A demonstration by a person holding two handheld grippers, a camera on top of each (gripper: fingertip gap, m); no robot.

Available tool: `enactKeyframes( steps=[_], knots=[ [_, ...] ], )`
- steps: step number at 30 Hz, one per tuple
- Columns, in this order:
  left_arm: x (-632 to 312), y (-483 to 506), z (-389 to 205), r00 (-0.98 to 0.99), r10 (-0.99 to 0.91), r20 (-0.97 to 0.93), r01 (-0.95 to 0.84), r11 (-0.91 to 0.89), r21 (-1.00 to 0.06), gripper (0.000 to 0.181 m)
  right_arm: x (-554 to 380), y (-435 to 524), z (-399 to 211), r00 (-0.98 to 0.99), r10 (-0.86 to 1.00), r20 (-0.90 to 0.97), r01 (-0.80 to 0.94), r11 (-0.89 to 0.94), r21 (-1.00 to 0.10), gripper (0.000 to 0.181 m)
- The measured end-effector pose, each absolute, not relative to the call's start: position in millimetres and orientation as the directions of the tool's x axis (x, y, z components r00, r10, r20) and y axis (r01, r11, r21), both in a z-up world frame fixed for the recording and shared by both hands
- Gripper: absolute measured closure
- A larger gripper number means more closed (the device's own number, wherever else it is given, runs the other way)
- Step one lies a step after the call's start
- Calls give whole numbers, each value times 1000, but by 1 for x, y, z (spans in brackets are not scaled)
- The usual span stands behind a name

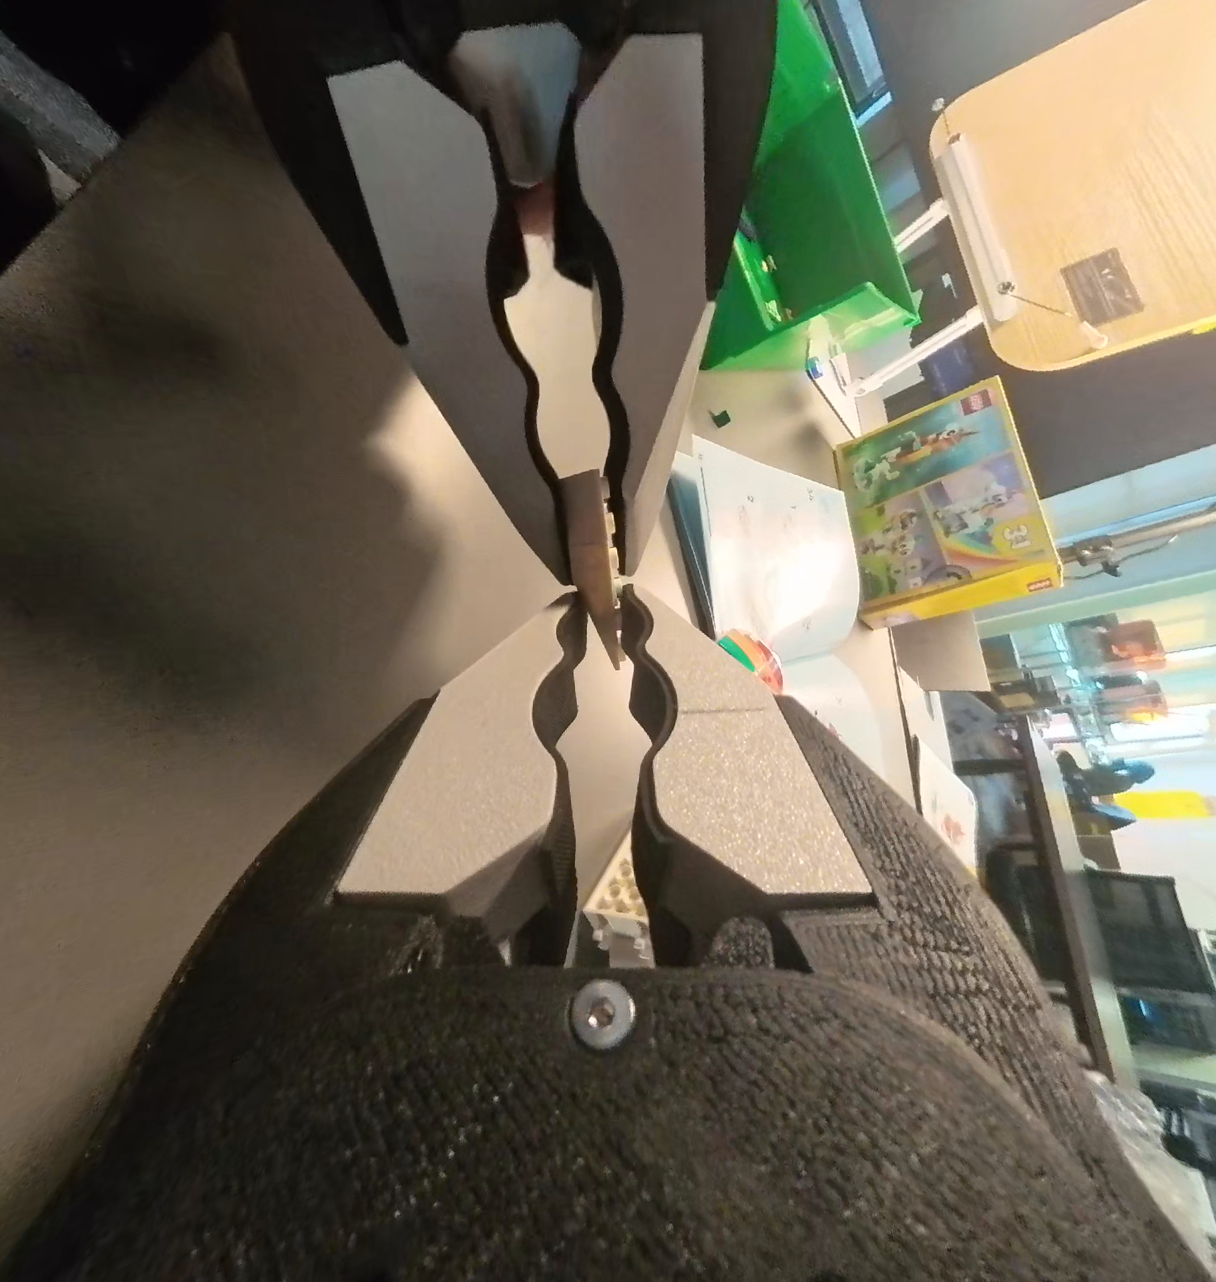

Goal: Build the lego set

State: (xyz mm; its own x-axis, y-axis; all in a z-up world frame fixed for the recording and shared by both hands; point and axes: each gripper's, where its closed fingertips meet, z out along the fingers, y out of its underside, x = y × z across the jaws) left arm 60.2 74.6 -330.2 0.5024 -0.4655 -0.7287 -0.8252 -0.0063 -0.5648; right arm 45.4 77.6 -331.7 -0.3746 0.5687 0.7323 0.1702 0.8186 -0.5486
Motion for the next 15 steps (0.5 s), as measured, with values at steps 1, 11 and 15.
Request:
enactKeyframes(
  steps=[1, 11, 15],
  knots=[
    [61, 74, -332, 496, -475, -727, -827, -5, -562, 171, 46, 76, -334, -389, 555, 735, 156, 826, -541, 174],
    [55, 67, -332, 479, -507, -716, -818, 37, -573, 170, 56, 67, -329, -370, 412, 832, -15, 893, -449, 166],
    [57, 66, -334, 441, -515, -735, -839, 56, -542, 170, 56, 62, -329, -363, 375, 853, -40, 908, -416, 165]
  ],
)
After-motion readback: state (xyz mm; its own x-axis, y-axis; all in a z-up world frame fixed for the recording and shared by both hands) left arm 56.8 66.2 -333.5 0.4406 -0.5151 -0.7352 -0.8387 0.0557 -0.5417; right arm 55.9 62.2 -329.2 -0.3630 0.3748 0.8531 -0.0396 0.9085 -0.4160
